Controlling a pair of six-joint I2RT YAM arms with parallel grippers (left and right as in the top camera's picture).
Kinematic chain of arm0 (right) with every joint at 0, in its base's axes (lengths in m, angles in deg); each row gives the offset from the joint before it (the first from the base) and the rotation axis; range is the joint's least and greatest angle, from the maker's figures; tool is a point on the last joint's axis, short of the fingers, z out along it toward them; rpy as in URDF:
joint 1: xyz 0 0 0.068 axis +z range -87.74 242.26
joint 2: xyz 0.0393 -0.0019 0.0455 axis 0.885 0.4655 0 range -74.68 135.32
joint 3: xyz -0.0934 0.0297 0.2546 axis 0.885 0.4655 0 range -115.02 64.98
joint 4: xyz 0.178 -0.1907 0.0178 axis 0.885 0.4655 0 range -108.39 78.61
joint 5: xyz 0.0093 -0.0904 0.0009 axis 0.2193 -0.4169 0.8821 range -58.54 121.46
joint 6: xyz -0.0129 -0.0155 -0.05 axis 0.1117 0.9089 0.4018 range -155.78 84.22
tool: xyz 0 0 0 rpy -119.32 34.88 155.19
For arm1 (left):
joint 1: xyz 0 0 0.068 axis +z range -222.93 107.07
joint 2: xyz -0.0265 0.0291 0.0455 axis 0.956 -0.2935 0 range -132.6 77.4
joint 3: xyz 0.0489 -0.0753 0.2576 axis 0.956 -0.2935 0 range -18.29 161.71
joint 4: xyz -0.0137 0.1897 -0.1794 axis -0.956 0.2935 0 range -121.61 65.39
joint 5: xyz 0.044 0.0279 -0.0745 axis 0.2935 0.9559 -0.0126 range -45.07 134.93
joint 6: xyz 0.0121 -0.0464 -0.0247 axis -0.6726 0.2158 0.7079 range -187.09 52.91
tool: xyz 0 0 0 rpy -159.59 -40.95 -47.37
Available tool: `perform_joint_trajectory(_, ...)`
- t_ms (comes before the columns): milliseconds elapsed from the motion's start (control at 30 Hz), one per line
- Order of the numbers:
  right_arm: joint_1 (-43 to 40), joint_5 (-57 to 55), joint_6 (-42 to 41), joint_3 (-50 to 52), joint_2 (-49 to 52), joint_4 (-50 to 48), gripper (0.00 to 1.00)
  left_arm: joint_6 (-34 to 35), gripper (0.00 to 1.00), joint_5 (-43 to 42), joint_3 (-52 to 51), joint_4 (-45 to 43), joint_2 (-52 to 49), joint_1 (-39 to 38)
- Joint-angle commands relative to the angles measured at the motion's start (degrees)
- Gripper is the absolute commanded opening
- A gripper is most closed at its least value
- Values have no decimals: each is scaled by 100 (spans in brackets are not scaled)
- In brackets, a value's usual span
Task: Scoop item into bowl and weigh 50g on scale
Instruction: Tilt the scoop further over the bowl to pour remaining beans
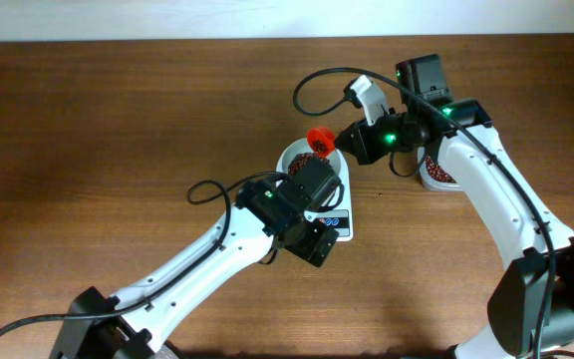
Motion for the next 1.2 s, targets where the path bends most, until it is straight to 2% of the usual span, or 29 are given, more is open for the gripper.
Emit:
perform_joint_trajectory(0, -11, 120, -39, -157, -136, -4, 4, -57, 99, 57, -39, -7, 76, -17)
perform_joint_trajectory(200, -11, 122, -44, -157, -136, 0, 4, -57, 99, 57, -39, -7, 76, -17)
perform_joint_trajectory(467, -157, 455, -527, -157, -136, -22, 4, -57, 99, 57, -39, -7, 76, -17)
perform_joint_trajectory(767, -922, 2175, -557, -157, -136, 107, 4, -57, 99, 57, -39, -7, 76, -17)
perform_joint_trajectory(1167, -953, 2181, -619, -157, -136, -339, 4, -57, 99, 57, -39, -7, 76, -17)
